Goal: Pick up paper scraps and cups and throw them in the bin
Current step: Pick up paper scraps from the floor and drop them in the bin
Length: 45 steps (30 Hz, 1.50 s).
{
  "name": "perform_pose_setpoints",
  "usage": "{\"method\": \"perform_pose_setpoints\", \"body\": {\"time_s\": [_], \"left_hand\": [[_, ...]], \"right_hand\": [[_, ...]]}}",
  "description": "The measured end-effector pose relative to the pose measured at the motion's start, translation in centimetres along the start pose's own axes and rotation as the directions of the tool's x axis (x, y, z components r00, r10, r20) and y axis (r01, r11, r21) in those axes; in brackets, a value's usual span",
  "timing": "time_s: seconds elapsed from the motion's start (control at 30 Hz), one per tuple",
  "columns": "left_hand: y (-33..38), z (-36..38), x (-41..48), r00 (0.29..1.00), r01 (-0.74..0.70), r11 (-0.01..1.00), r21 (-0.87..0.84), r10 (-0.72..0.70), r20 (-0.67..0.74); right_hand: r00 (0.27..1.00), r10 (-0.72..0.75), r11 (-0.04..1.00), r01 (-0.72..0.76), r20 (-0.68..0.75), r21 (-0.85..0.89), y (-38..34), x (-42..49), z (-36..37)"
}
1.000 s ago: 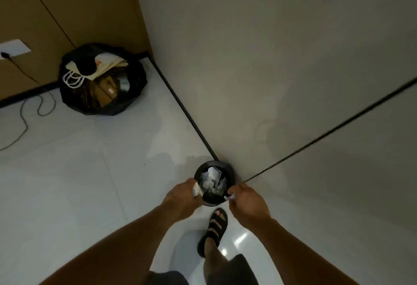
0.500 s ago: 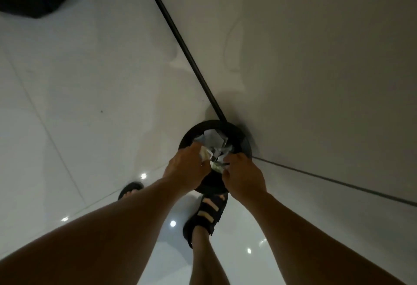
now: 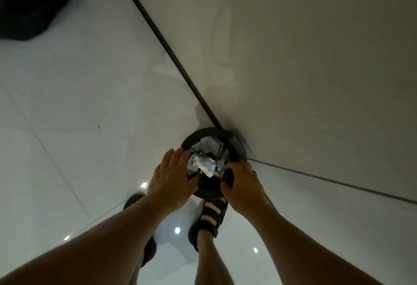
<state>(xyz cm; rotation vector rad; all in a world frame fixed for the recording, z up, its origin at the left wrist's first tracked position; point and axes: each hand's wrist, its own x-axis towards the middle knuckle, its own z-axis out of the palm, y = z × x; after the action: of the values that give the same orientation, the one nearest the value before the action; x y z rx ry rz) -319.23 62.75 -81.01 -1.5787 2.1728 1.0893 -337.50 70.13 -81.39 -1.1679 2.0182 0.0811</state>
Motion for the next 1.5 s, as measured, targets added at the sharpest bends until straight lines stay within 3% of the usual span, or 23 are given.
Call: {"method": "perform_pose_setpoints", "body": {"time_s": [0.23,0.37,0.6,0.77,1.07,1.33,1.5], "left_hand": [[3.7,-9.5,-6.2,0.988,-0.144,0.988,0.057,0.147,-0.044],[5.5,-14.7,-9.6,0.971,-0.233,0.968,0.095,0.237,-0.031],[10.4,-24.4,-15.6,0.905,-0.426,0.886,0.184,0.411,0.115],[15.7,-27.2,-21.6,0.847,-0.528,0.811,0.252,0.483,0.220],[25.7,-22.9,-33.7,0.578,-0.816,0.480,0.322,0.689,0.437],[28.3,-14.3,-50.7,0.285,-0.944,0.103,0.312,0.730,0.621],[28.2,-10.2,-62.1,0.095,-0.966,-0.094,0.240,0.737,0.669]], "right_hand": [[0.994,-0.013,1.000,0.015,-0.111,0.017,-6.4,-9.3,-6.3],[0.978,0.078,0.990,-0.052,-0.196,0.135,-9.5,-15.6,-8.6],[0.911,0.220,0.968,-0.160,-0.350,0.193,-13.8,-27.6,-12.4],[0.850,0.318,0.946,-0.253,-0.420,0.203,-14.0,-36.5,-15.2],[0.566,0.646,0.763,-0.464,-0.513,0.449,-9.8,-52.1,-13.6],[0.276,0.876,0.480,-0.575,-0.395,0.663,-8.4,-69.6,-3.8],[0.084,0.943,0.313,-0.557,-0.322,0.769,-9.2,-80.0,2.4]]}}
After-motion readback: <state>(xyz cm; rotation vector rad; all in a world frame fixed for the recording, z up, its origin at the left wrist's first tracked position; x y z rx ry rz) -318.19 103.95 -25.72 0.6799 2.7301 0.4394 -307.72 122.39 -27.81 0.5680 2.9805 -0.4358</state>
